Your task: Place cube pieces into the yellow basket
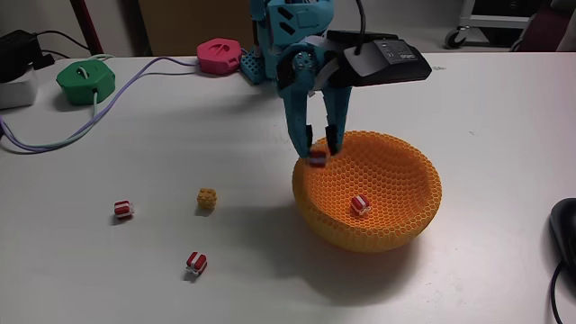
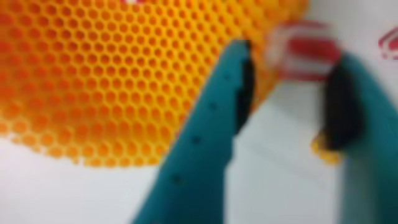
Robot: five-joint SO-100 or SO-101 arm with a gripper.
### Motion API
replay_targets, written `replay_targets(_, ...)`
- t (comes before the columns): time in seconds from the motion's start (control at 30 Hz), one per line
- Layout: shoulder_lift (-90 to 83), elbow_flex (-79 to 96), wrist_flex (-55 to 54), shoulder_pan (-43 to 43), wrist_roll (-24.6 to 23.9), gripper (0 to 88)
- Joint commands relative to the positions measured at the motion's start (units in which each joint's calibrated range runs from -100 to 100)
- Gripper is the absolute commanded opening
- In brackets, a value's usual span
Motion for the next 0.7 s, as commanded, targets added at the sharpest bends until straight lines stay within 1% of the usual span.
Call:
replay_targets(0.0,-1.3,0.34,-2.37,-1.32,0.29,49.1)
replay_targets(0.13,-2.91,-2.07,0.93,2.59,1.22,51.0)
replay_targets(0.23,-3.86,-7.17,8.41,11.07,3.52,49.6)
replay_targets(0.3,-4.9,-7.75,10.23,18.62,4.44,47.4)
replay_targets(0.4,-4.71,-7.17,10.06,29.62,5.57,44.7)
replay_targets(0.47,-2.91,-5.92,8.84,35.3,5.71,43.1)
replay_targets(0.57,1.92,-5.44,8.23,40.15,5.86,40.8)
replay_targets(0.67,7.69,-5.05,3.63,41.83,5.47,38.4)
